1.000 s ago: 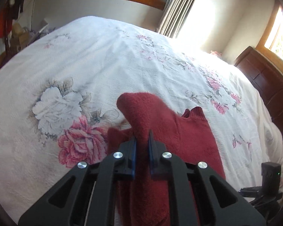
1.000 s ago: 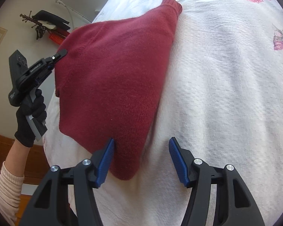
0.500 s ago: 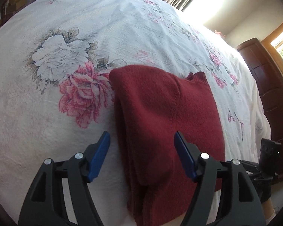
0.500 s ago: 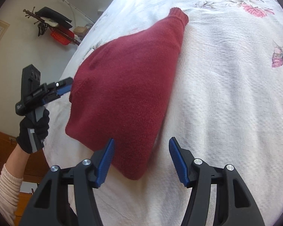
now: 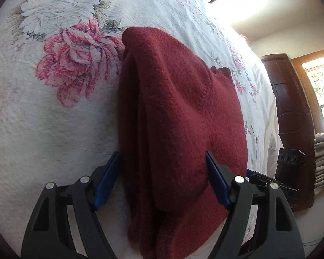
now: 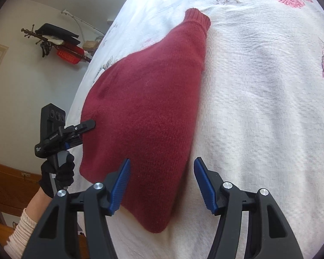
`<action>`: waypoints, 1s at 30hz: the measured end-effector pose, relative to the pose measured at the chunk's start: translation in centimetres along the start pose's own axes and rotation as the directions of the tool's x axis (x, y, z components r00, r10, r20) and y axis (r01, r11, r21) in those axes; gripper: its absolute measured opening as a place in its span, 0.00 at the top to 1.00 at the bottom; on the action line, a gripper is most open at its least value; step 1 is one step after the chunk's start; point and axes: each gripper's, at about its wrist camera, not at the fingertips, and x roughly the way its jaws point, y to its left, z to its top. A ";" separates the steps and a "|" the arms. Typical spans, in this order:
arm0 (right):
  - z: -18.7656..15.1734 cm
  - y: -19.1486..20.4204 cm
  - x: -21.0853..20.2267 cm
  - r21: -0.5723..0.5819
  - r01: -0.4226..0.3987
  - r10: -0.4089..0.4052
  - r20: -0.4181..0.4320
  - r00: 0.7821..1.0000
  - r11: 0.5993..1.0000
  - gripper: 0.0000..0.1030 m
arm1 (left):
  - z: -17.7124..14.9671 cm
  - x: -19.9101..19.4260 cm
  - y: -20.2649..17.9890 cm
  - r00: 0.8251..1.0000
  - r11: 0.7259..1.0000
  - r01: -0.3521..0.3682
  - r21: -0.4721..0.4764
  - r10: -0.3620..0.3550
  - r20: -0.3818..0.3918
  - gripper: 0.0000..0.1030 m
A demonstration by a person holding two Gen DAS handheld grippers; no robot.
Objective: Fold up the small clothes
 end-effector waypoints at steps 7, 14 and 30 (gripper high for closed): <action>2.0 -0.8 1.9 0.026 -0.028 0.029 -0.005 1.000 0.999 0.33 | 0.6 2.3 -1.5 0.998 0.997 0.044 0.071 -0.041 -0.038 0.27; 3.5 -1.7 4.5 0.128 -0.148 0.147 0.010 0.989 0.981 0.25 | 0.6 2.9 -1.5 1.000 0.998 0.006 0.056 -0.006 0.001 0.57; 1.0 2.4 -6.1 -0.017 -0.174 0.175 0.085 0.981 0.985 0.59 | -3.2 0.0 -10.0 0.983 0.978 0.184 0.099 -0.185 0.004 0.70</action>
